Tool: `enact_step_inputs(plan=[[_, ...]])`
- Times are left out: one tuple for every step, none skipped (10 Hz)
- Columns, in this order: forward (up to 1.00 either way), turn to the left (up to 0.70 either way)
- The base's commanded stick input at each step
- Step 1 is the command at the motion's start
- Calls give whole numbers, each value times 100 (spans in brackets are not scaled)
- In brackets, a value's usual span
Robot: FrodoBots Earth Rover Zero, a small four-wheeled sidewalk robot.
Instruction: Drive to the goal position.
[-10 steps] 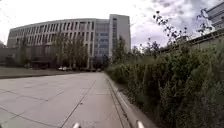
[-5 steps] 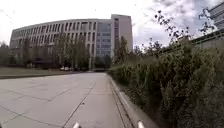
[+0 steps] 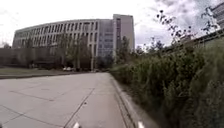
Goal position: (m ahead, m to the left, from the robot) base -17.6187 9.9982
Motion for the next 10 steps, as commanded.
enact_step_inputs(plan=[[0, 45], [0, 45], [0, 45], [0, 45], [0, 45], [0, 45], [0, 45], [0, 45], [0, 45], [0, 45]])
